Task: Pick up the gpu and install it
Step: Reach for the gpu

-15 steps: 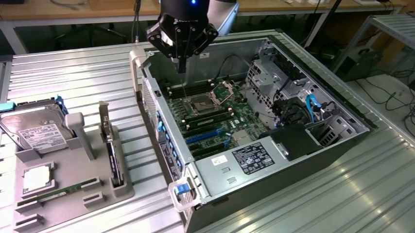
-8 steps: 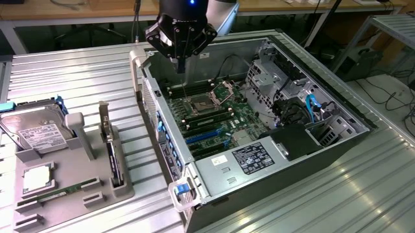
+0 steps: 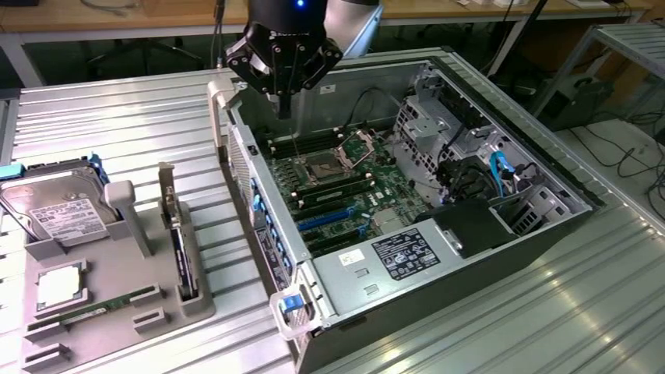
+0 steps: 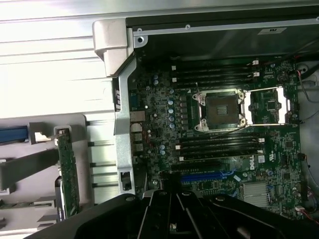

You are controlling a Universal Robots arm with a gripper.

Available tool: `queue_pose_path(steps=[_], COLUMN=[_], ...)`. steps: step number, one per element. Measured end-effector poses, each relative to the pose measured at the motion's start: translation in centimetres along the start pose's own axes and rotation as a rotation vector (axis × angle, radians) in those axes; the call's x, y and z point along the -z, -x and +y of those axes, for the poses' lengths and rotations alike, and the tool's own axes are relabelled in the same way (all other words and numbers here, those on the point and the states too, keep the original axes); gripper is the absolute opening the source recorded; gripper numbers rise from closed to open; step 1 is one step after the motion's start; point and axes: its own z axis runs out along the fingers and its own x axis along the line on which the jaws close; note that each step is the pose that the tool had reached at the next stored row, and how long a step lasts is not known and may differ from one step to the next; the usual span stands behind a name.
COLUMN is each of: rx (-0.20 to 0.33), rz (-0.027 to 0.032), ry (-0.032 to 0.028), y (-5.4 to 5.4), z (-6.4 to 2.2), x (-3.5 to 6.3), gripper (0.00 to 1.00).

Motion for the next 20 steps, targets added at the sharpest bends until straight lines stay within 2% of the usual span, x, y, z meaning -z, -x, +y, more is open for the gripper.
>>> queue_pose_path(steps=[20], rx=[0.0], rz=[0.0], ry=[0.0001], y=[-1.7], z=[-0.21], x=[0.05], gripper=[0.11])
